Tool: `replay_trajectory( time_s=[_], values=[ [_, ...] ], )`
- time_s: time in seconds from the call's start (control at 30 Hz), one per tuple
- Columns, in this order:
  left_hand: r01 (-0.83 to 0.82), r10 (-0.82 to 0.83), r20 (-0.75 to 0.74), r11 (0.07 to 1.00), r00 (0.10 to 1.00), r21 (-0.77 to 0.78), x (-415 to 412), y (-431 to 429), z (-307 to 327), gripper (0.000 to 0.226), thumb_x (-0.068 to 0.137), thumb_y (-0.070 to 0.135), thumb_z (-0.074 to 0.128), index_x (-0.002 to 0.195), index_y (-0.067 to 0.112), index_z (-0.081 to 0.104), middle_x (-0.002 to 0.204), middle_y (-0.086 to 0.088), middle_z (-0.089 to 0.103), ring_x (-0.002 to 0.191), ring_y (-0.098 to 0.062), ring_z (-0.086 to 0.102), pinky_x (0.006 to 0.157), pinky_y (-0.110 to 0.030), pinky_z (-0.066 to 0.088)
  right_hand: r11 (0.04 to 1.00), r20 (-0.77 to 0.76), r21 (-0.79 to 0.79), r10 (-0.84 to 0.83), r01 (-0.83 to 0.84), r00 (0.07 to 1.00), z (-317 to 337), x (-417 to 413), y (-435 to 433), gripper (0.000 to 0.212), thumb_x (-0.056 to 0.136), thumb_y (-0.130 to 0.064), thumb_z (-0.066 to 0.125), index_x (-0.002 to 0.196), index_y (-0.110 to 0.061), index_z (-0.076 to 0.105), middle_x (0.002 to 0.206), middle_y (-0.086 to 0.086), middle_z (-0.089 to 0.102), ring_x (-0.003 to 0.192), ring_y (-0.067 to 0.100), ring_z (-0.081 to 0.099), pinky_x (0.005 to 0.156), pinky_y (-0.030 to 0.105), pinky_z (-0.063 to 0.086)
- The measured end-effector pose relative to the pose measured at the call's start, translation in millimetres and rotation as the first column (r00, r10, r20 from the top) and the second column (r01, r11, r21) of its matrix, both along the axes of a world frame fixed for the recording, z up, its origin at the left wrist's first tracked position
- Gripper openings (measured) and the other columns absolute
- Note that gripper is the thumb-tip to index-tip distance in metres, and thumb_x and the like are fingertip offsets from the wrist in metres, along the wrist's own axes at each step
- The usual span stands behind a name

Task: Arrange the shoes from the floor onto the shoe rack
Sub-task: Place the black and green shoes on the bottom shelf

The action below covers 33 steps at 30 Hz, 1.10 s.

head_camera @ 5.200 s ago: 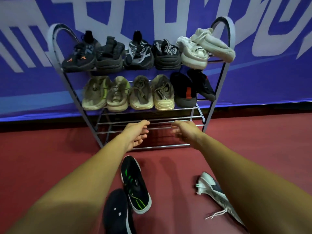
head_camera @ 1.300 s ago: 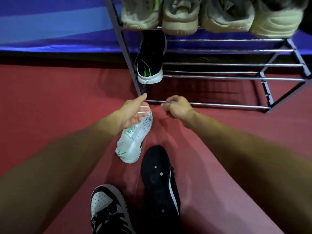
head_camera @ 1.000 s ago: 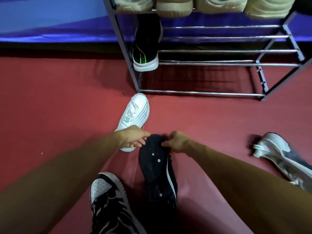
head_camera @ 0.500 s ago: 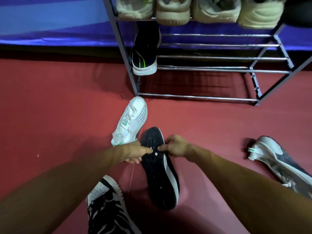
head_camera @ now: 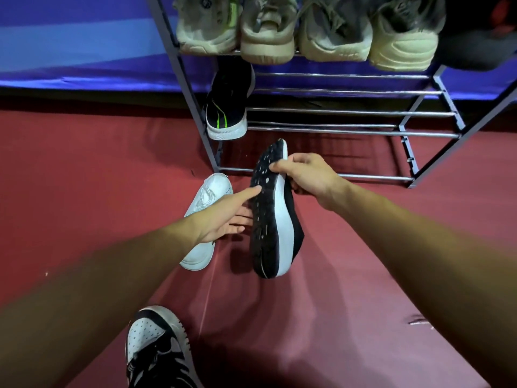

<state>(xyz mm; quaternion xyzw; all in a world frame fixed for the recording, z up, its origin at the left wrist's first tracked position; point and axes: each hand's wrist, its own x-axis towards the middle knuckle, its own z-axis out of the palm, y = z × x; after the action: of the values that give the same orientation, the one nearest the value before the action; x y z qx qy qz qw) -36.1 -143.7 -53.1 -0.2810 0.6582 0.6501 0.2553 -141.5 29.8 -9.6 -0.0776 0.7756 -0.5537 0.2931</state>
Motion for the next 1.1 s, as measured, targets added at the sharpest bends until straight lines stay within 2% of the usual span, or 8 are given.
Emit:
replay_trajectory(
  time_s=[0.23,0.5,0.67,0.73,0.83,0.97,1.03,1.1],
  values=[
    [-0.114,0.129,-0.083,0.98,0.988,0.165,-15,-14,6,0.04,0.089,0.054,0.06,0.112,0.022,0.065,0.104,-0.007,0.072,0.089,-0.019,0.062,0.065,-0.027,0.037,0.985,0.025,-0.162,0.071,-0.066,0.997,11,-15,7,0.016,0.073,-0.025,0.075,0.087,-0.017,0.073,0.076,0.004,0.053,0.058,0.009,0.041,0.061,0.027,0.033],
    [-0.085,0.113,-0.105,0.968,0.988,0.238,-36,-20,30,0.075,0.085,0.076,0.045,0.1,0.007,0.071,0.091,-0.01,0.068,0.077,-0.02,0.062,0.067,-0.03,0.041,0.943,-0.023,-0.309,0.123,-0.124,0.992,40,-46,30,0.019,0.087,-0.012,0.07,0.105,-0.014,0.075,0.075,-0.012,0.067,0.058,0.0,0.049,0.062,0.016,0.036],
    [-0.105,0.151,-0.095,0.92,0.984,0.377,-57,-9,46,0.111,0.074,0.092,0.037,0.114,-0.006,0.07,0.101,-0.015,0.07,0.082,-0.023,0.063,0.067,-0.032,0.041,0.927,-0.005,-0.351,0.137,-0.13,0.991,43,-53,28,0.031,0.069,-0.01,0.078,0.1,-0.011,0.077,0.104,0.024,0.069,0.094,0.03,0.055,0.089,0.039,0.039],
    [-0.082,0.126,-0.084,0.912,0.988,0.402,-60,-6,47,0.114,0.073,0.092,0.035,0.117,-0.008,0.068,0.101,-0.015,0.07,0.082,-0.023,0.061,0.067,-0.032,0.04,0.918,-0.013,-0.363,0.163,-0.157,0.986,46,-54,30,0.025,0.068,0.003,0.07,0.091,-0.007,0.075,0.094,0.022,0.07,0.087,0.03,0.063,0.084,0.032,0.046],
    [-0.053,0.089,-0.066,0.903,0.994,0.426,-58,-5,43,0.086,0.083,0.074,0.042,0.111,-0.003,0.068,0.094,-0.011,0.066,0.079,-0.02,0.058,0.068,-0.031,0.038,0.905,-0.029,-0.337,0.266,-0.26,0.963,53,-53,34,0.03,0.063,0.016,0.061,0.079,-0.006,0.072,0.074,0.012,0.07,0.068,0.019,0.066,0.067,0.024,0.048],
    [0.001,0.028,-0.06,0.899,0.998,0.437,-49,-2,43,0.041,0.069,0.034,0.068,0.099,0.006,0.061,0.089,-0.008,0.056,0.075,-0.018,0.053,0.068,-0.028,0.038,0.892,-0.005,-0.343,0.312,-0.295,0.95,55,-53,37,0.042,0.056,0.015,0.05,0.067,-0.015,0.077,0.083,0.011,0.062,0.07,0.015,0.058,0.068,0.023,0.043],
    [0.024,0.005,-0.067,0.905,0.998,0.424,-45,-5,40,0.048,0.052,0.02,0.082,0.093,0.009,0.059,0.093,-0.011,0.056,0.083,-0.022,0.054,0.074,-0.032,0.044,0.88,0.107,-0.418,0.293,-0.224,0.95,56,-53,41,0.036,0.064,0.011,0.047,0.065,-0.012,0.075,0.081,0.01,0.058,0.067,0.013,0.054,0.067,0.024,0.041],
    [0.091,-0.061,-0.085,0.908,0.994,0.41,-41,-10,39,0.066,0.05,0.016,0.086,0.11,0.012,0.058,0.115,-0.017,0.054,0.106,-0.032,0.049,0.1,-0.043,0.043,0.866,0.208,-0.478,0.271,-0.143,0.94,55,-55,46,0.031,0.076,0.005,0.044,0.069,-0.009,0.07,0.076,0.009,0.057,0.067,0.015,0.053,0.069,0.027,0.04]
  ],
)
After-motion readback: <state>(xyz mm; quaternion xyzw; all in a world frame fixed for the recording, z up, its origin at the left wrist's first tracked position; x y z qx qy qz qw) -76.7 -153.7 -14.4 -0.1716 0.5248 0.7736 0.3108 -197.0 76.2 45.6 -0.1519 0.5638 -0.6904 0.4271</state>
